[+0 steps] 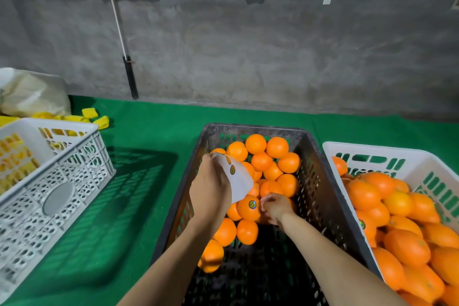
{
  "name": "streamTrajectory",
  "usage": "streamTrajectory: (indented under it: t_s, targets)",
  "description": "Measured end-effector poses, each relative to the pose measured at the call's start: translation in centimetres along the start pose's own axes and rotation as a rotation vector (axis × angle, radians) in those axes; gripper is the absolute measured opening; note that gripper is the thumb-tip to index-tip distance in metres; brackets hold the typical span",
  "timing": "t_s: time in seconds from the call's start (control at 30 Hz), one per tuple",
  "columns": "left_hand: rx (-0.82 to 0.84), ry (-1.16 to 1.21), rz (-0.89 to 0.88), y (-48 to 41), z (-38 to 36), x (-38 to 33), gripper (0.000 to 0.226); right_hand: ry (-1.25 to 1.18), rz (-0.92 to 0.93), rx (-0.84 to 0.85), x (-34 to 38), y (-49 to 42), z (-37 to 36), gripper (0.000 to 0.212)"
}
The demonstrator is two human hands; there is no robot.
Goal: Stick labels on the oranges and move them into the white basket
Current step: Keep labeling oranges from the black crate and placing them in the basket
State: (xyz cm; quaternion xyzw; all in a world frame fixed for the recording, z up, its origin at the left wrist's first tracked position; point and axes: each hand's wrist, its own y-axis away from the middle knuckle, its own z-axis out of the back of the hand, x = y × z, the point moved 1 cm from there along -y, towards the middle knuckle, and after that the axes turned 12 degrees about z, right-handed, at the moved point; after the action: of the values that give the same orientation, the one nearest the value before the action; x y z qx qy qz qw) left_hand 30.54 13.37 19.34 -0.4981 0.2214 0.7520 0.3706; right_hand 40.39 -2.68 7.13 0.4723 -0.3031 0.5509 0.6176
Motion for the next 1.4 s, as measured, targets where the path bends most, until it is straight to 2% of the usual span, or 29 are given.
streamTrajectory:
  t_s: [0.13,0.33,0.53,0.57,0.67,0.7,0.77,0.87,0.97,1.03,1.13,1.23,1.33,1.4]
  targets:
    - [0.001,0.000,0.017,-0.1,-0.1,0.0,0.027,-0.069,-0.037,0.050,-0.1,0.2,0.0,0.007]
    - [0.012,-0.012,0.008,0.0,-0.2,-0.1,0.033,0.184,0.134,0.116,-0.5,0.3,-0.7,0.036]
    - [0.010,-0.016,0.037,-0.3,-0.3,0.4,0.020,0.182,0.174,0.127,-0.1,0.6,-0.4,0.026]
    - [0.004,-0.022,0.036,-0.3,-0.3,0.5,0.019,0.217,0.178,0.150,-0.1,0.8,-0.4,0.035]
    - [-0.011,-0.017,0.041,-0.4,-0.3,0.6,0.019,0.448,0.222,0.297,0.0,1.6,-1.2,0.090]
    - [-0.013,-0.015,0.045,-0.4,-0.3,0.8,0.019,0.556,0.252,0.328,0.1,1.7,-1.5,0.097]
    - [-0.021,-0.028,0.032,-0.5,-0.3,1.0,0.018,0.714,0.287,0.325,0.1,1.7,-1.9,0.096]
    - [-0.055,-0.038,0.001,-0.4,-0.2,1.3,0.013,0.703,0.281,0.279,0.5,1.7,-1.6,0.082]
    - [-0.102,-0.012,-0.004,-0.5,0.1,1.6,0.015,0.623,0.271,0.218,1.6,2.3,-0.7,0.067]
    - [-0.114,0.042,0.008,-0.7,0.2,1.6,0.017,0.492,0.261,0.106,2.7,2.9,0.2,0.063]
    - [-0.117,0.163,0.011,-0.8,0.4,1.5,0.023,0.201,0.214,-0.073,4.8,3.7,1.8,0.062]
    - [-0.070,0.309,0.077,-0.8,0.5,1.4,0.025,-0.214,0.147,-0.284,6.4,4.7,3.6,0.049]
    - [-0.052,0.393,0.151,-1.1,0.5,1.5,0.025,-0.625,0.002,-0.403,7.1,5.9,4.8,0.075]
    - [0.005,0.367,0.167,-1.0,0.4,1.7,0.025,-0.860,-0.003,-0.485,7.4,6.6,5.4,0.072]
